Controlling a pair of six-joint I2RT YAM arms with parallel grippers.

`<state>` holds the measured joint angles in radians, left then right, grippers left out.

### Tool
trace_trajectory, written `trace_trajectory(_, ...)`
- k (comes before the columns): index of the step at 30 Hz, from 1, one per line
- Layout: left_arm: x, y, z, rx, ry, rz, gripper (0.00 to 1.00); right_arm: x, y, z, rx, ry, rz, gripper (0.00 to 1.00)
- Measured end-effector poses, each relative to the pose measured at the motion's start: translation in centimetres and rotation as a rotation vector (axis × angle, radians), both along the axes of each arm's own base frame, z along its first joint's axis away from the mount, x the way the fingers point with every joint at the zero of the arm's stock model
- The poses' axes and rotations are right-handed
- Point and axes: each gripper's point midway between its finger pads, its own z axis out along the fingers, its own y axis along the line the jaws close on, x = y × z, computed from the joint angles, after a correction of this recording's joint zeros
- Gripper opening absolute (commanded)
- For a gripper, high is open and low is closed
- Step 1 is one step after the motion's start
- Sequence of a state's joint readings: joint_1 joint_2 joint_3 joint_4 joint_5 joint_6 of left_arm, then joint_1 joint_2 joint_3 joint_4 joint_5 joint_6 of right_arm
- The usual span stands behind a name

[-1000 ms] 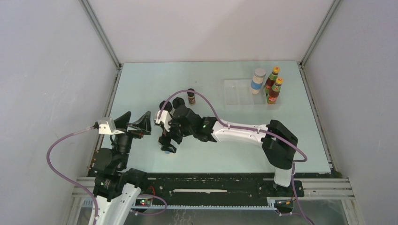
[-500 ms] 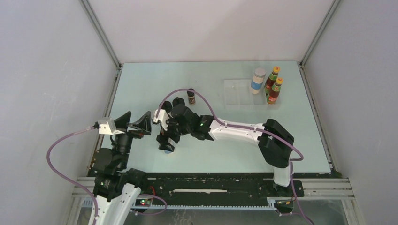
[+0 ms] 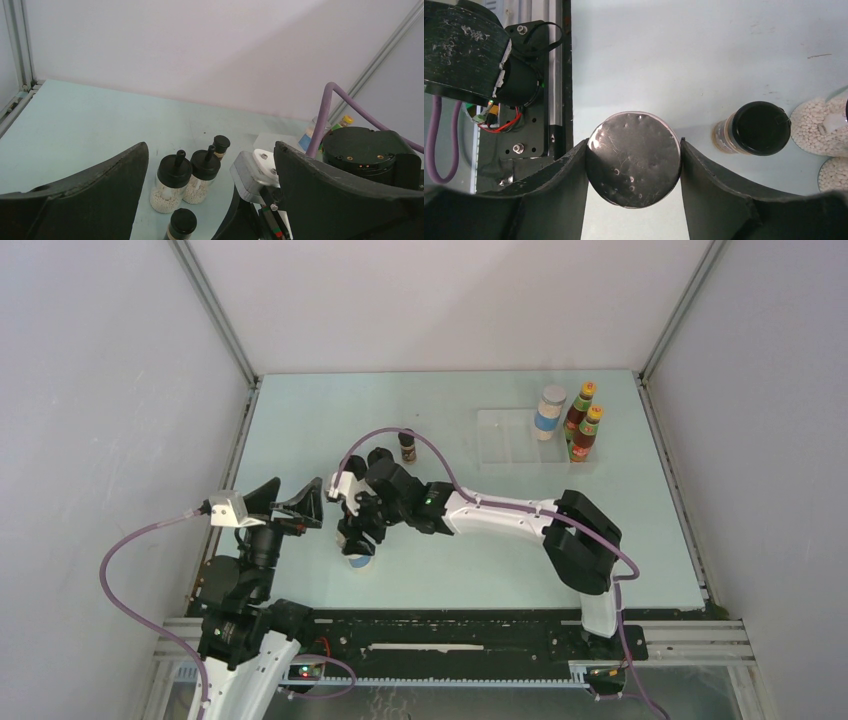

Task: Organize the condiment bottles
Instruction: Pick up the bottle from the center of the board.

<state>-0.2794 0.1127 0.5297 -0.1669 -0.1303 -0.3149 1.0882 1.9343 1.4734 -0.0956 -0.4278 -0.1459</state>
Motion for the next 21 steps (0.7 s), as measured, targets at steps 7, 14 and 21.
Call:
trace_trajectory(7, 0.01, 0.00, -0.01, 0.000, 0.000, 0.000, 1.00, -0.04, -0.01, 0.02, -0.002, 0.009, 0.006, 0.00)
trace_trajectory(14, 0.01, 0.01, -0.01, 0.000, 0.000, 0.001, 1.00, 0.03, -0.12, 0.00, -0.003, 0.014, 0.007, 0.00)
trace_trajectory(21, 0.02, 0.07, -0.01, -0.001, 0.001, 0.004, 1.00, 0.18, -0.43, 0.16, -0.011, 0.011, 0.000, 0.00)
